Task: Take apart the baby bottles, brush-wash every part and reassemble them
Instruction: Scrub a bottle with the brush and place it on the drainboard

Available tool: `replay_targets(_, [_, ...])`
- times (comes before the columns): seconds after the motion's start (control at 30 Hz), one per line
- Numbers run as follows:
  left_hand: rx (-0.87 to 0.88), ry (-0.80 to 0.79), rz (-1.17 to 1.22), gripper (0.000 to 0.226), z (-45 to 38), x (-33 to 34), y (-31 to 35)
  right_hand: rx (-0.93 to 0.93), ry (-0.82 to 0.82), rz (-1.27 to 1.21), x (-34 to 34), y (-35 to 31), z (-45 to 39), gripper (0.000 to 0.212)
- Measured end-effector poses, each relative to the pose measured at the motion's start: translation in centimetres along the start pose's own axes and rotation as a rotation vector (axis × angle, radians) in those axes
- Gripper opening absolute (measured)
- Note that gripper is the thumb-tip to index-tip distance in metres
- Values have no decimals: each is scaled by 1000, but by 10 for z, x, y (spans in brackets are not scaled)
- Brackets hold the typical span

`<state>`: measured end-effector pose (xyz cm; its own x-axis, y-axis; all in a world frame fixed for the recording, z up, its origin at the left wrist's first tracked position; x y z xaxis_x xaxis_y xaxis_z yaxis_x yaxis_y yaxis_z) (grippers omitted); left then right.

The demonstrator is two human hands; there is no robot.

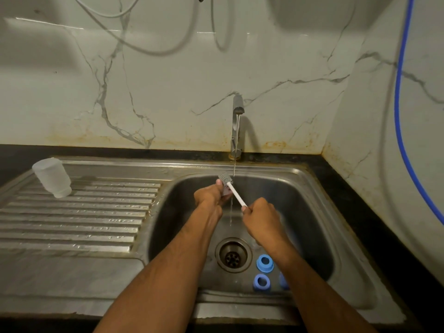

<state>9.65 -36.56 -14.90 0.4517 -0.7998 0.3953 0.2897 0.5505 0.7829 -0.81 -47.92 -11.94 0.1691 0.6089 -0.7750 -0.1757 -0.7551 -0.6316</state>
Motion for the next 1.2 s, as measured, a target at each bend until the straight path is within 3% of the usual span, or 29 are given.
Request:
replay_targets(0.1, [31,-41,-139,17,-5,-2,-3,69,2,-66,-4,17,-7,29])
replay_targets(0.33, [407,-60,-608,10,-3,-13,-21,173,63,-76,-13,42,-12,23])
replay_targets(0.53, [514,-145,-678,17,-1,10,-13,167,85,-57,-17,38,-18,26])
replay_targets(0.73, [477,-113,-557,20,-6,19,-18,148,97,-48,-25,40,-30,28])
replay_targets(0.97, [221,-125,-358,20,-14,7,-24,174,76,-45,-16,45,-23,27])
replay_targets(1.2, [134,-153,-266,21,-14,10,-24,172,82,-63,-15,43,-25,25])
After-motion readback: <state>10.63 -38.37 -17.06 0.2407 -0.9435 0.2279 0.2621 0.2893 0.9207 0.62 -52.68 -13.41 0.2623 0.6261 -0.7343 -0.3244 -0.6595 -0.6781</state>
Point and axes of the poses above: each hand's wrist, its own z-axis away from the middle knuckle, its own x-axis out of the palm, y = z × x, the point moved 1 cm from there along -z, towards the middle knuckle, and after that the axes turned 2 degrees about -x, right-handed, at the moved point
